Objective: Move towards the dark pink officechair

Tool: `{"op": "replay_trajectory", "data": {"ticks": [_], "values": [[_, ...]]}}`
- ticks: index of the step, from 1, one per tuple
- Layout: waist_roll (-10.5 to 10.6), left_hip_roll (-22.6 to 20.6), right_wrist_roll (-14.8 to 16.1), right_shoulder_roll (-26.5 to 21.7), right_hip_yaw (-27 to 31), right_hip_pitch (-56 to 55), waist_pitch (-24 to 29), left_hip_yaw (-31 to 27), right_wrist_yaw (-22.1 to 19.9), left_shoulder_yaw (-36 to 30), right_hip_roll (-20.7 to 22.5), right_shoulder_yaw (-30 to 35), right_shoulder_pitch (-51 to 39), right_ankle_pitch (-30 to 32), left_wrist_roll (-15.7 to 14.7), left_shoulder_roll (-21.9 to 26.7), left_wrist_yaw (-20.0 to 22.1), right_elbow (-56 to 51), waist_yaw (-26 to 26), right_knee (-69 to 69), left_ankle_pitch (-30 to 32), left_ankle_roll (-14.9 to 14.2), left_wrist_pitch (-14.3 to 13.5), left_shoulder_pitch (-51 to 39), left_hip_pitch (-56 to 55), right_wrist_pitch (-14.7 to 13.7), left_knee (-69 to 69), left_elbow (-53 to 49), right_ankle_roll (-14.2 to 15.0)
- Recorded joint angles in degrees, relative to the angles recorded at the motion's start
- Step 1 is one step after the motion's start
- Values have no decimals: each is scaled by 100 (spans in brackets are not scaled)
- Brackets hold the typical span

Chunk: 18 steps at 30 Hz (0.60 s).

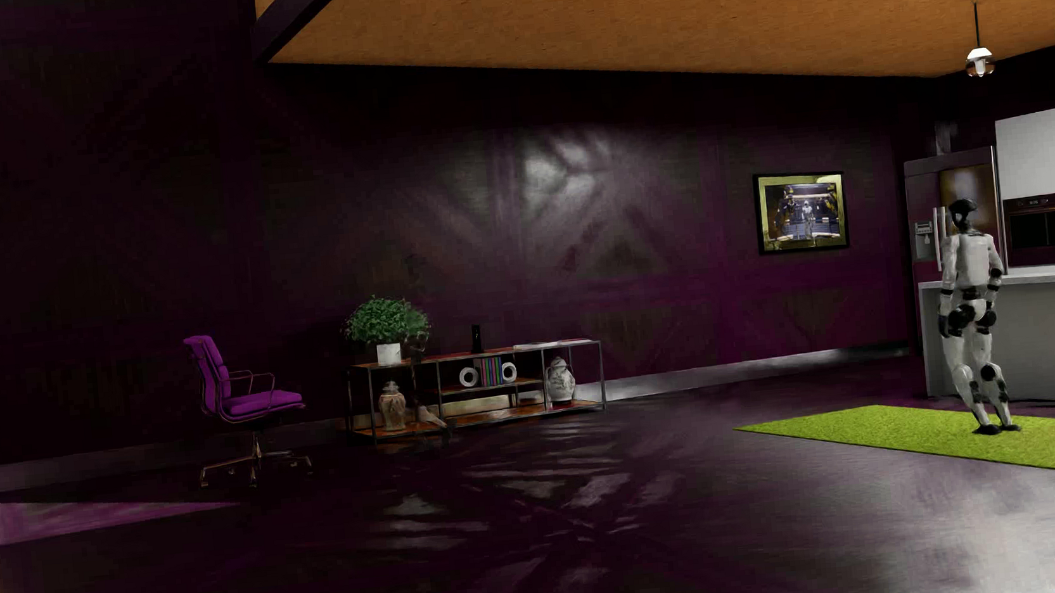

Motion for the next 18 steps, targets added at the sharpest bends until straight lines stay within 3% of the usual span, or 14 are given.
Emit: {"op": "replay_trajectory", "data": {"ticks": [1, 2, 3, 4, 5, 6, 8, 10, 14, 16, 18], "values": [[-5, -60, 0, -15, 0, -152, -21, 0, 0, -27, -23, -383, 37, -137, 0, -14, 0, 73, 150, 130, 94, 0, 0, -47, -145, 0, 80, 9, 0], [-84, -144, 0, 14, 0, 69, -102, 0, 0, -14, -32, -547, 217, -432, 0, 8, 0, 51, -180, -372, 51, 0, 0, 75, -93, 0, 151, -47, 0], [-17, -100, 0, -29, 0, -233, -14, 0, 0, -27, 10, -422, 193, -1152, 0, 30, 0, 31, 26, 1524, 118, 0, 0, 1, -124, 0, 209, -98, 0], [-23, -130, 0, -26, 0, -497, 43, 0, 0, -57, -4, -459, 258, -1292, 0, 45, 0, 33, 12, 1914, 70, 0, 0, -12, -86, 0, 304, -189, 0], [-74, -194, 0, -39, 0, -892, 129, 0, 0, 98, -72, -431, 316, -1244, 0, 74, 0, -24, -65, 2606, -242, 0, 0, 0, 84, 0, 214, -352, 0], [-154, -264, 0, 39, 0, -1139, 325, 0, 0, -145, -161, -551, 373, -1090, 0, 158, 0, 119, -81, 3289, -386, 0, 0, -104, 356, 0, 253, -366, 0], [-109, -101, 0, 85, 0, -1773, 366, 0, 0, -137, -180, -510, 542, -995, 0, 181, 0, 73, -548, 4047, -656, 0, 0, -253, 650, 0, 170, -388, 0], [-11, -9, 0, 23, 0, -2349, 384, 0, 0, -79, -218, -384, 711, -868, 0, 148, 0, 121, -905, 3542, -999, 0, 0, -449, 1032, 0, -112, -446, 0], [27, 131, 0, -3, 0, -3343, 419, 0, 0, 177, -308, -511, 841, 202, 0, 196, 0, 519, -1284, 2390, -1956, 0, 0, -766, 1918, 0, -376, -671, 0], [29, 214, 0, -4, 0, -3582, 467, 0, 0, 184, -354, -568, 872, 146, 0, 218, 0, 619, -1491, 2243, -2034, 0, 0, -871, 2266, 0, -370, -614, 0], [123, 405, 0, -72, 0, -3788, 448, 0, 0, -26, -330, -479, 896, 176, 0, 201, 0, 620, -1769, 3013, -1663, 0, 0, -814, 2493, 0, -233, -418, 0]]}}
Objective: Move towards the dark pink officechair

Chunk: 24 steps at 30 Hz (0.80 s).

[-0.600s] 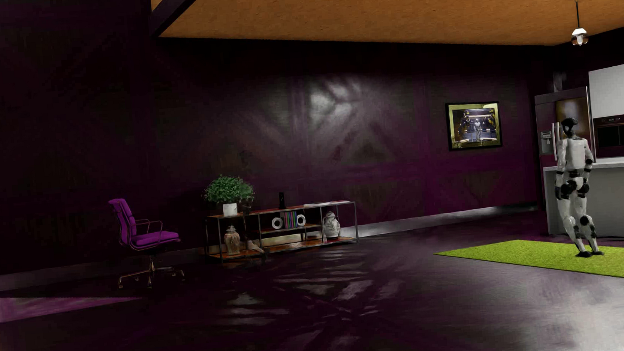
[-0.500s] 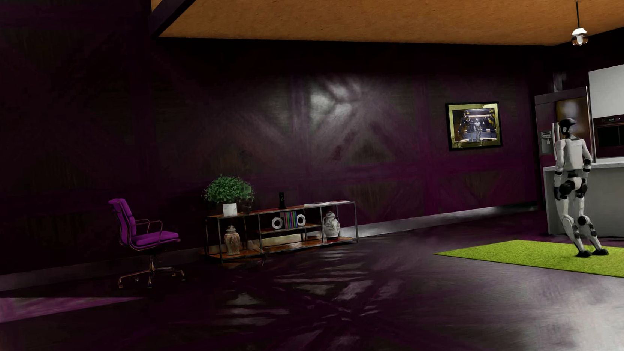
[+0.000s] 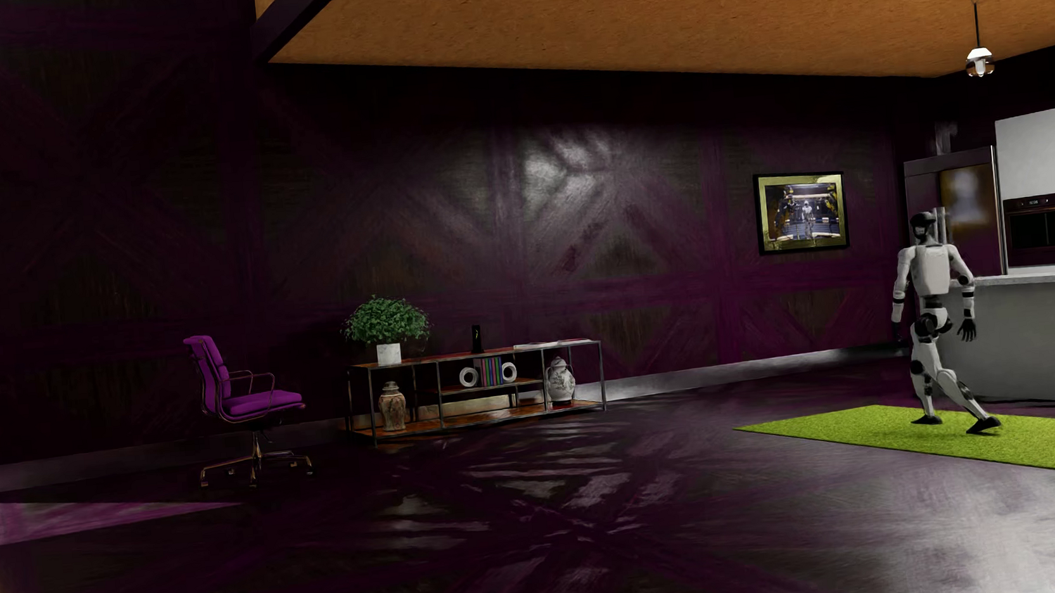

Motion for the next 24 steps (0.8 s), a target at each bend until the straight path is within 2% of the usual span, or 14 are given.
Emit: {"op": "replay_trajectory", "data": {"ticks": [1, 4, 7, 8, 11, 12, 14, 15, 17, 18, 20, 21, 22, 24], "values": [[152, 190, 0, -10, 0, -37, -21, 0, 0, -2, 106, 148, -67, -141, 0, -106, 0, 112, -71, 369, 525, 0, 0, 108, -30, 0, 265, 221, 0], [140, 359, 0, 52, 0, 717, -42, 0, 0, -213, 434, -184, -173, -836, 0, -117, 0, 78, 370, 702, 2955, 0, 0, 654, -822, 0, 2616, 307, 0], [-85, 175, 0, 112, 0, 1940, 68, 0, 0, -111, 547, -324, -427, -1209, 0, -101, 0, -506, 1225, 138, 2915, 0, 0, 996, -2743, 0, 5261, 458, 0], [-177, 98, 0, 78, 0, 2395, 66, 0, 0, 11, 536, -275, -533, -1242, 0, -37, 0, -760, 1595, -203, 2940, 0, 0, 1178, -3329, 0, 5108, 351, 0], [-403, -78, 0, -40, 0, 3976, 122, 0, 0, -262, 348, -570, -688, -1454, 0, 87, 0, -1397, 2472, -1172, 4183, 0, 0, 1438, -4224, 0, 2216, 495, 0], [-409, -61, 0, -108, 0, 4339, 73, 0, 0, -235, 328, -586, -806, -1680, 0, 117, 0, -1558, 2676, -1362, 3812, 0, 0, 1553, -4425, 0, 1195, 446, 0], [-432, -72, 0, -201, 0, 4979, -49, 0, 0, -273, 342, -630, -1068, -2139, 0, 91, 0, -1648, 2795, -1503, 1207, 0, 0, 1672, -4636, 0, 112, 624, 0], [-442, -8, 0, -164, 0, 5127, -68, 0, 0, -390, 326, -777, -1113, -2229, 0, 93, 0, -1587, 2973, -1414, 916, 0, 0, 1696, -4770, 0, 184, 665, 0], [-629, -181, 0, -45, 0, 5364, -56, 0, 0, -487, 141, -929, -1067, -1613, 0, 64, 0, -1330, 3142, -961, 3307, 0, 0, 1750, -5127, 0, 761, 741, 0], [-806, -339, 0, 81, 0, 5322, -24, 0, 0, -569, -59, -992, -915, -749, 0, 51, 0, -1138, 3187, -380, 3950, 0, 0, 1710, -5135, 0, 1260, 829, 0], [-888, -692, 0, 208, 0, 4545, -83, 0, 0, -414, -259, -798, -554, 1144, 0, 12, 0, -837, 2873, 1755, 3837, 0, 0, 1707, -4578, 0, 1622, 913, 0], [-931, -827, 0, 200, 0, 4017, -11, 0, 0, -428, -382, -532, -450, 704, 0, 59, 0, -758, 2676, 2912, 3546, 0, 0, 1623, -4116, 0, 1565, 754, 0], [-883, -819, 0, 195, 0, 3503, 51, 0, 0, -377, -424, -416, -335, -248, 0, 67, 0, -736, 2378, 3567, 3119, 0, 0, 1505, -3540, 0, 1383, 666, 0], [-549, -643, 0, 143, 0, 2454, -3, 0, 0, -409, -320, -430, -112, -1181, 0, 84, 0, -534, 1638, 3453, 2309, 0, 0, 1106, -2579, 0, 946, 473, 0]]}}
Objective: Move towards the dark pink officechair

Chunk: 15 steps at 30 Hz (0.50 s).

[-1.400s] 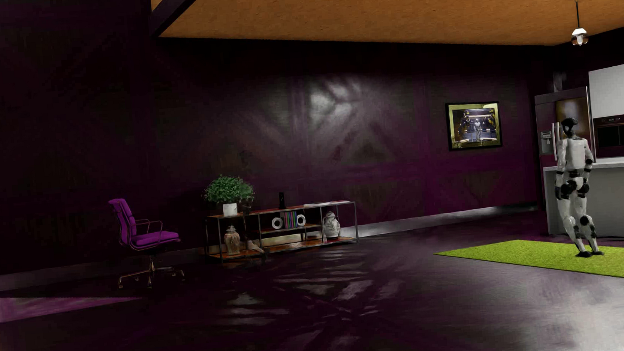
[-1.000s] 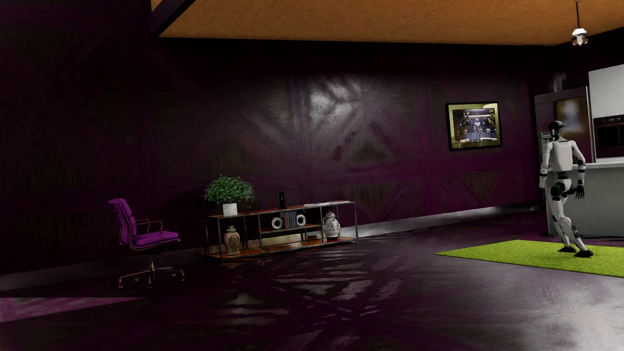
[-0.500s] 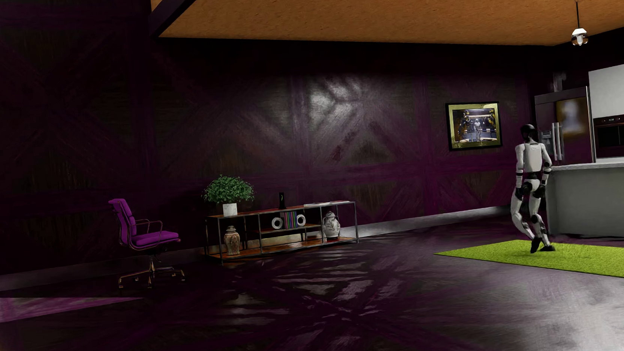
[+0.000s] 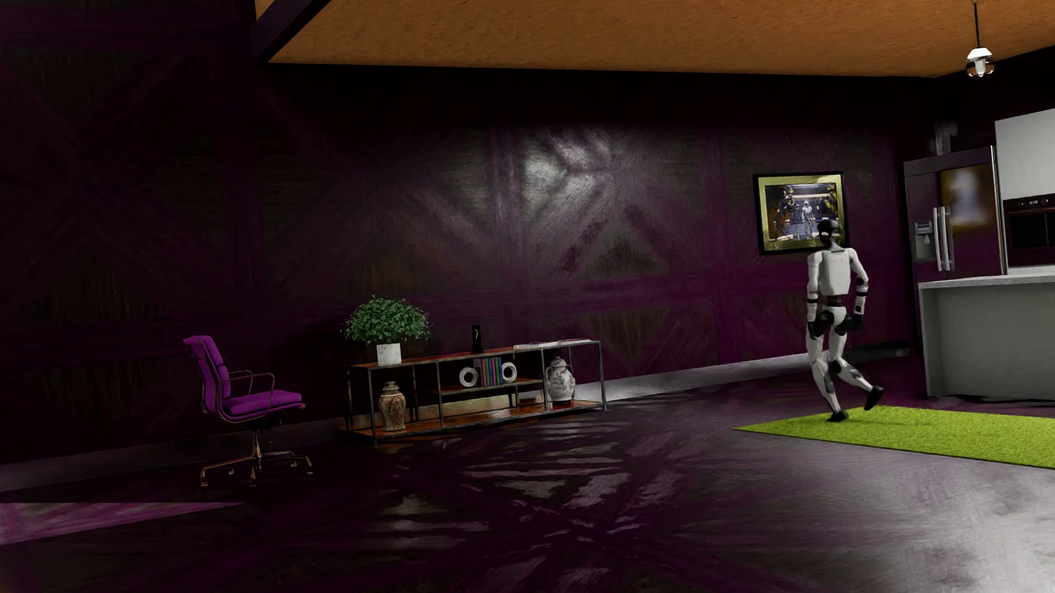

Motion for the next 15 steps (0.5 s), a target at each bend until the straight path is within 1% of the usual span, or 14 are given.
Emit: {"op": "replay_trajectory", "data": {"ticks": [1, 3, 4, 5, 6, 7, 8, 9, 10, 11, 12, 13, 14, 15], "values": [[108, 94, 0, -49, 0, -271, 9, 0, 0, -198, -9, 78, 161, -33, 0, 118, 0, -21, -347, -732, -478, 0, 0, -217, 589, 0, -315, -209, 0], [306, 292, 0, -156, 0, -717, -16, 0, 0, 65, -50, 9, 338, 334, 0, 200, 0, 112, -757, -2638, -1325, 0, 0, -608, 1527, 0, -805, -441, 0], [307, 299, 0, -182, 0, -831, -58, 0, 0, 253, -78, 94, 377, 795, 0, 244, 0, 209, -832, -3758, -1758, 0, 0, -818, 1932, 0, -944, -508, 0], [333, 354, 0, -197, 0, -1018, -200, 0, 0, 557, -94, 138, 367, 1340, 0, 282, 0, 277, -996, -4457, -2023, 0, 0, -959, 2088, 0, -961, -594, 0], [385, 344, 0, -207, 0, -1250, -286, 0, 0, 802, -102, 112, 375, 1877, 0, 276, 0, 359, -991, -6829, -2100, 0, 0, -1081, 2270, 0, -956, -613, 0], [423, 465, 0, -235, 0, -1482, -291, 0, 0, 843, -101, 206, 368, 1416, 0, 370, 0, 352, -1144, -4901, -1959, 0, 0, -1141, 2432, 0, -830, -760, 0], [515, 638, 0, -251, 0, -1586, -220, 0, 0, 1160, 65, 309, 326, 1474, 0, 374, 0, 431, -1305, -4371, -1612, 0, 0, -1020, 2676, 0, -589, -913, 0], [624, 804, 0, -245, 0, -1704, -312, 0, 0, 1318, 186, 339, 327, 1764, 0, 268, 0, 541, -1412, -3861, -881, 0, 0, -899, 2604, 0, 5, -826, 0], [812, 1063, 0, -234, 0, -1530, -275, 0, 0, 1377, 474, 323, 309, 1560, 0, 83, 0, 687, -1441, -3393, 288, 0, 0, -713, 2391, 0, 1040, -642, 0], [792, 1032, 0, -194, 0, -1319, -280, 0, 0, 1291, 669, 222, 232, 1250, 0, 17, 0, 728, -1307, -3316, 1218, 0, 0, -553, 1718, 0, 2515, -553, 0], [825, 1139, 0, -158, 0, -909, -158, 0, 0, 1130, 897, 55, 207, 968, 0, -57, 0, 600, -1178, -3379, 1228, 0, 0, -489, 1030, 0, 3991, -429, 0], [742, 1113, 0, -165, 0, -363, -57, 0, 0, 723, 840, 110, 118, 835, 0, -60, 0, 421, -958, -3585, 871, 0, 0, -479, 358, 0, 4808, -333, 0], [561, 953, 0, -150, 0, 101, -47, 0, 0, 723, 712, 90, 71, 774, 0, -175, 0, 181, -616, -3814, 798, 0, 0, -332, -250, 0, 4852, -197, 0], [416, 915, 0, -171, 0, 491, 11, 0, 0, 588, 687, 143, -53, 693, 0, -42, 0, -66, -208, -4048, 996, 0, 0, -66, -751, 0, 4253, -514, 0]]}}
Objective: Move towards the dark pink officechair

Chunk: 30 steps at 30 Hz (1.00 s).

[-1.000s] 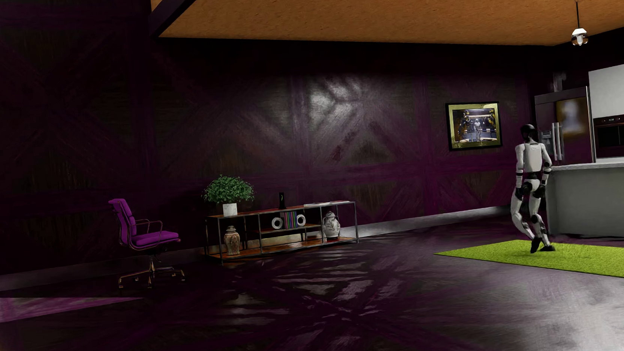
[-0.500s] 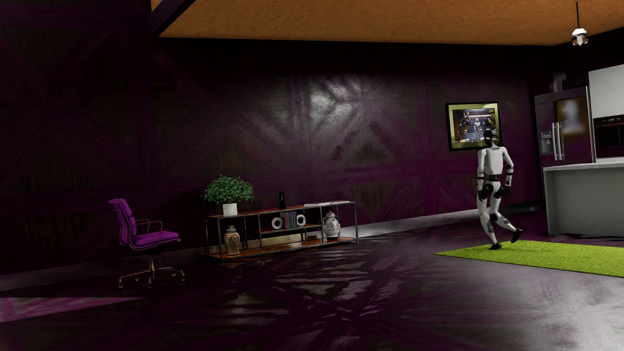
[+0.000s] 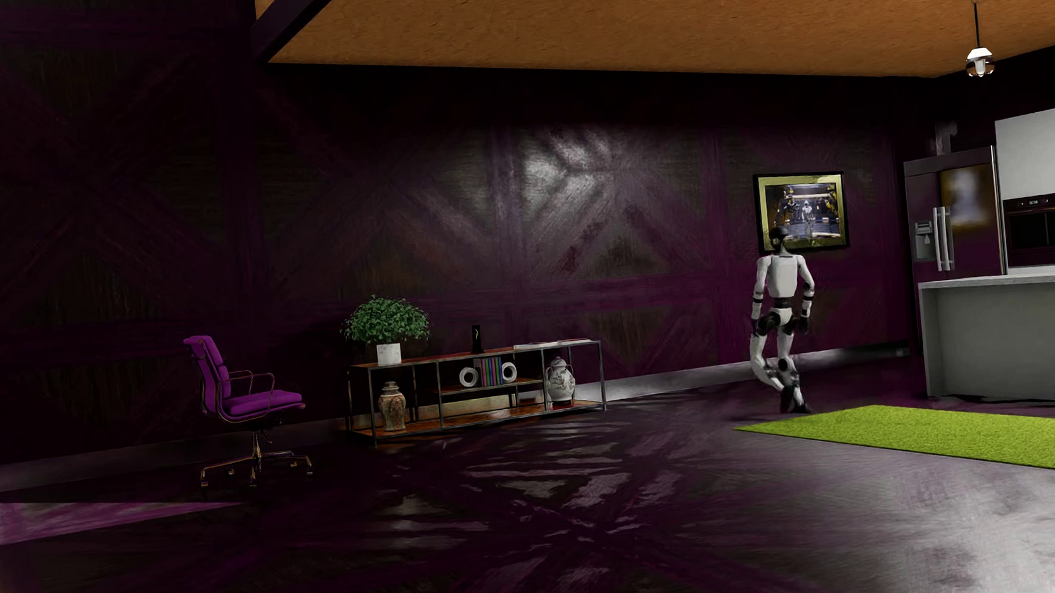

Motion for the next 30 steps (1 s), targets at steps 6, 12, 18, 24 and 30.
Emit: {"op": "replay_trajectory", "data": {"ticks": [6, 12, 18, 24, 30], "values": [[34, -141, 0, -326, 0, 2007, -373, 0, 0, -469, 90, -758, -340, -1150, 0, -19, 0, -1051, 926, -829, -13, 0, 0, 688, -915, 0, -6856, 902, 0], [-519, -1252, 0, -8, 0, 380, 22, 0, 0, -283, -802, -993, 148, 220, 0, 130, 0, -154, 784, 3926, 341, 0, 0, 798, -340, 0, -4063, 1007, 0], [266, -1059, 0, -155, 0, -1243, -177, 0, 0, 495, -833, -897, 815, 3032, 0, 322, 0, 68, -443, -814, -1791, 0, 0, 121, 1354, 0, -4441, -100, 0], [672, -623, 0, -369, 0, -429, 33, 0, 0, 473, -1109, -676, 493, 694, 0, 27, 0, 465, -780, 215, 105, 0, 0, -269, 952, 0, -2413, -231, 0], [428, 138, 0, -365, 0, 1225, -130, 0, 0, -121, -1543, -1027, 374, -295, 0, -93, 0, -519, 242, -246, -199, 0, 0, 519, -1135, 0, -3377, 257, 0]]}}
